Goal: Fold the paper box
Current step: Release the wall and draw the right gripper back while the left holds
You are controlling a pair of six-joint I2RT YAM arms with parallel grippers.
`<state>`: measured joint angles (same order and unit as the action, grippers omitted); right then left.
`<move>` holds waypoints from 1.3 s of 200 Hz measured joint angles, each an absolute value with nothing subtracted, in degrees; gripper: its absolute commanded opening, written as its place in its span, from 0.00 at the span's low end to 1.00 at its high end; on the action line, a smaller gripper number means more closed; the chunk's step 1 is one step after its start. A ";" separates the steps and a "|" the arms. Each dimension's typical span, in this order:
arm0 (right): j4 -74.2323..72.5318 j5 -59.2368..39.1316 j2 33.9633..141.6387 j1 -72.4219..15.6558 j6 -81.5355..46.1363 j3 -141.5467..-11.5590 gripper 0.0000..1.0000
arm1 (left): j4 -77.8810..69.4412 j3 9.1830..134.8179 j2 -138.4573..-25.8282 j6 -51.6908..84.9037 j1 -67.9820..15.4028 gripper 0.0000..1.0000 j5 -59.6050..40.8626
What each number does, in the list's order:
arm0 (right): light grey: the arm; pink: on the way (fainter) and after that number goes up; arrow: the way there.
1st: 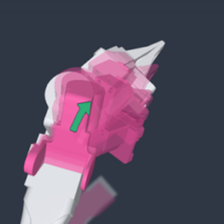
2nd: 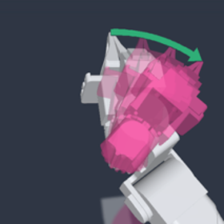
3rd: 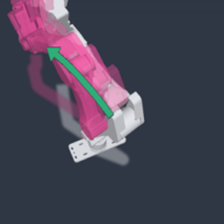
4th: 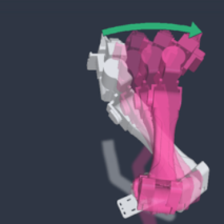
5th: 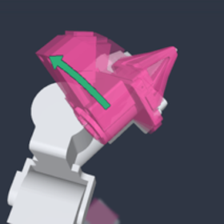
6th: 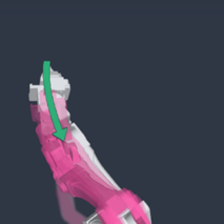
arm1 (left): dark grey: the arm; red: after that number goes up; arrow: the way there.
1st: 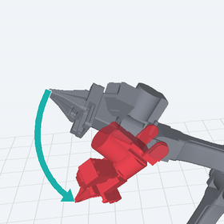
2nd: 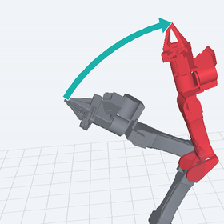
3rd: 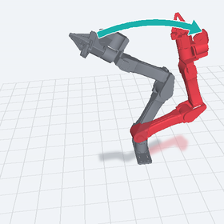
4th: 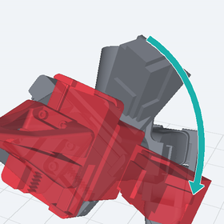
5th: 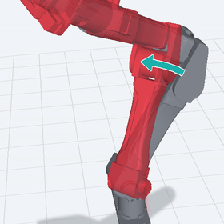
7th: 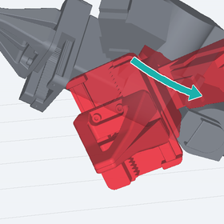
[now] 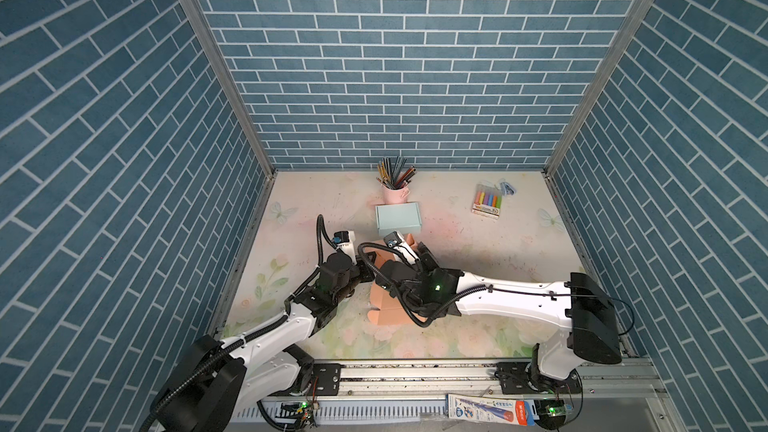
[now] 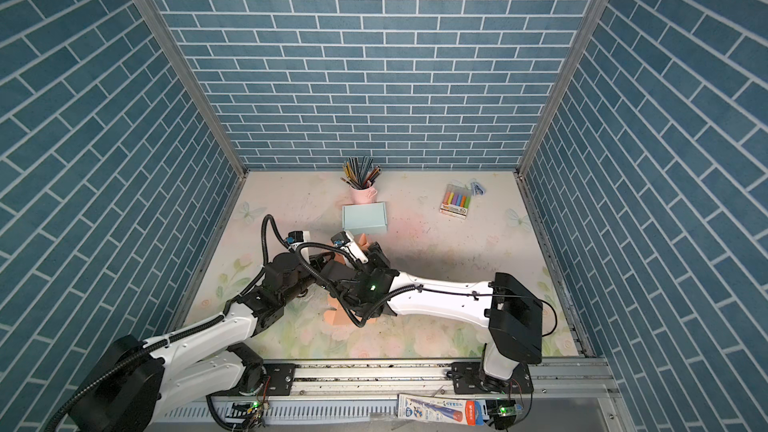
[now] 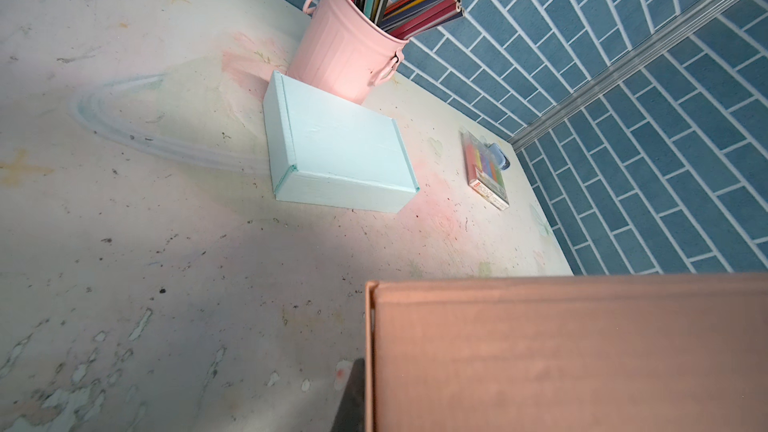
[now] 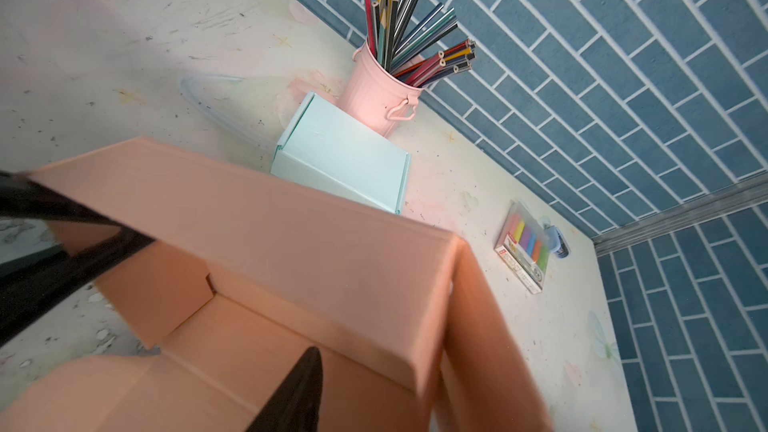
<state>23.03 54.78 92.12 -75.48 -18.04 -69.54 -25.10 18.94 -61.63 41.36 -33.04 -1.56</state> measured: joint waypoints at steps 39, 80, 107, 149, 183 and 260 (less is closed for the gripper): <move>15.38 47.42 83.02 -75.50 -16.16 -62.30 0.68 | -24.75 18.96 -61.60 41.01 -33.04 0.00 -0.97; 7.55 35.92 76.79 -75.81 -12.67 -55.51 0.72 | -23.86 19.07 -61.43 40.10 -33.04 0.00 -0.84; 5.19 27.88 71.35 -75.53 -10.85 -51.88 0.71 | -23.42 19.31 -60.71 39.35 -33.04 0.00 -0.93; 5.10 15.79 60.03 -68.84 -10.02 -49.50 0.66 | -22.17 20.14 -60.29 37.58 -33.04 0.00 -1.85; 5.04 9.43 53.23 -61.08 -10.20 -46.00 0.57 | -21.21 20.67 -60.05 36.34 -33.04 0.00 -3.03; 4.32 -0.25 57.60 -56.51 -8.88 -43.03 0.41 | -20.01 21.32 -59.35 35.03 -32.97 0.00 -4.80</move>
<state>4.32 -0.25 57.60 -56.51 -8.88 -43.03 -20.01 21.32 -59.35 35.03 -32.97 -4.80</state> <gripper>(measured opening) 0.436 0.094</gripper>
